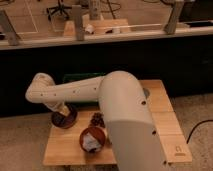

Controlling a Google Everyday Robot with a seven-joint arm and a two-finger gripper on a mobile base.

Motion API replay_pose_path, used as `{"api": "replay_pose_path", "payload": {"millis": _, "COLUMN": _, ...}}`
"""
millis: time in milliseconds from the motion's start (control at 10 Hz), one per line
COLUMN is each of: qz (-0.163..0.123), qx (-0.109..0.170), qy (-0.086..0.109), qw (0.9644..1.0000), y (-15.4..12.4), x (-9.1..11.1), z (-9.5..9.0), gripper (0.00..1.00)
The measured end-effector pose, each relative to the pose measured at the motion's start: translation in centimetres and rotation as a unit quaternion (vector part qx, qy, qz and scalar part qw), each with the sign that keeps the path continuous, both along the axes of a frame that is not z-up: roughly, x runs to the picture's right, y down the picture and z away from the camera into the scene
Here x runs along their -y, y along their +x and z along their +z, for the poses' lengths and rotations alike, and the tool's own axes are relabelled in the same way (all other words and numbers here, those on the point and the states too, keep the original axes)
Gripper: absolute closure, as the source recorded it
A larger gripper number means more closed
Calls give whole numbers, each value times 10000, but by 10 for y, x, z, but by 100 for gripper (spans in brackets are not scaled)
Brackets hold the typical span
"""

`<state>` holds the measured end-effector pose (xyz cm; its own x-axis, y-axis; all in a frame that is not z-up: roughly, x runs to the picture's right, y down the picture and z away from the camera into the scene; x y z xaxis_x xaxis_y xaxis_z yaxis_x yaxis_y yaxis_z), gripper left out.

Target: Wipe purple bowl with eraser

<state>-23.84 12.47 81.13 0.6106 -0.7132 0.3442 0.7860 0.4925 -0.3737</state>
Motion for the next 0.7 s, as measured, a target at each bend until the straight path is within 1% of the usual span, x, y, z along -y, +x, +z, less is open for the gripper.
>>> {"api": "replay_pose_path", "payload": {"millis": 100, "qz": 7, "qx": -35, "qy": -8, "qw": 10000, "y": 7, "x": -4, "z": -2, "gripper": 68}}
{"api": "replay_pose_path", "payload": {"millis": 300, "qz": 63, "qx": -121, "qy": -21, "qw": 9999, "y": 19, "x": -7, "z": 2, "gripper": 68}}
{"api": "replay_pose_path", "payload": {"millis": 700, "qz": 225, "qx": -372, "qy": -28, "qw": 9990, "y": 45, "x": -2, "z": 20, "gripper": 68}}
